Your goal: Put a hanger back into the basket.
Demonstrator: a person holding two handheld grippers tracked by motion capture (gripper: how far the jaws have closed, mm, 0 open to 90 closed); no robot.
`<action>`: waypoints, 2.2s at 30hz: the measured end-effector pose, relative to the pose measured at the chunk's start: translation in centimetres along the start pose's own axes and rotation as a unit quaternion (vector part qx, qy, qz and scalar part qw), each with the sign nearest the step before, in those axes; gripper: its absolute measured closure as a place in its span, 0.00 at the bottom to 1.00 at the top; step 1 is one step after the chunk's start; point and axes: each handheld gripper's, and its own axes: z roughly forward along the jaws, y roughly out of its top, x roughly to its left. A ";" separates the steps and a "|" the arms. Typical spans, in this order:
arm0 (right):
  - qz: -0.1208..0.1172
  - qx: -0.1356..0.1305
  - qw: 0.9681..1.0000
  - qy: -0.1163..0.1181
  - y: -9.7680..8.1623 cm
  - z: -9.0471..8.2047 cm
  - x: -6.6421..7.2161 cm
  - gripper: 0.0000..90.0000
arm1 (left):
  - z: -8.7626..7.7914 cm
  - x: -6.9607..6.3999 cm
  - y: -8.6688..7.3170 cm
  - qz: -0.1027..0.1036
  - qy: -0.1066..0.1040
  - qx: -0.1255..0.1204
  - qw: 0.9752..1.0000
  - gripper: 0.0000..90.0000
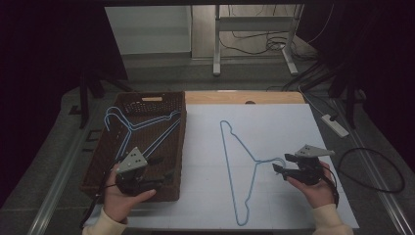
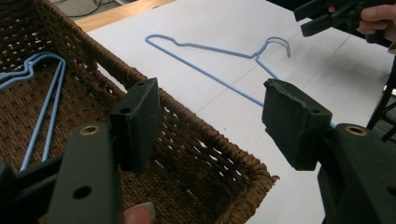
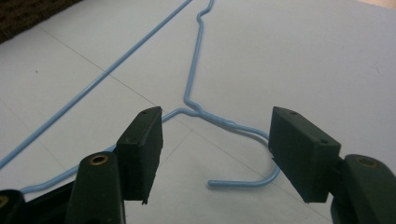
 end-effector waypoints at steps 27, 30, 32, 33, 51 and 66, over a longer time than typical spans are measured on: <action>-0.065 0.186 0.980 -0.017 3.7 7.8 -4.7 1.00 | 0.3 -0.1 -0.1 0.001 0.001 0.007 1.000 0.41; -0.073 0.197 0.978 -0.017 3.7 8.3 -4.5 1.00 | 0.3 -0.1 -0.1 0.001 0.000 0.007 1.000 0.41; -0.073 0.202 0.977 -0.021 3.6 8.4 -4.4 1.00 | 0.3 -0.1 -0.2 0.001 0.000 0.007 1.000 0.41; -0.064 0.210 0.975 -0.025 3.6 8.1 -4.4 1.00 | 0.3 -0.1 -0.2 0.001 0.000 0.007 1.000 0.41; -0.066 0.239 0.969 -0.020 0.1 3.3 -1.3 1.00 | 0.5 -0.1 -0.1 -0.001 -0.003 0.006 1.000 0.41; -0.082 0.224 0.971 0.007 -1.1 1.7 2.1 1.00 | 0.3 -0.2 -0.1 -0.001 -0.005 0.005 1.000 0.41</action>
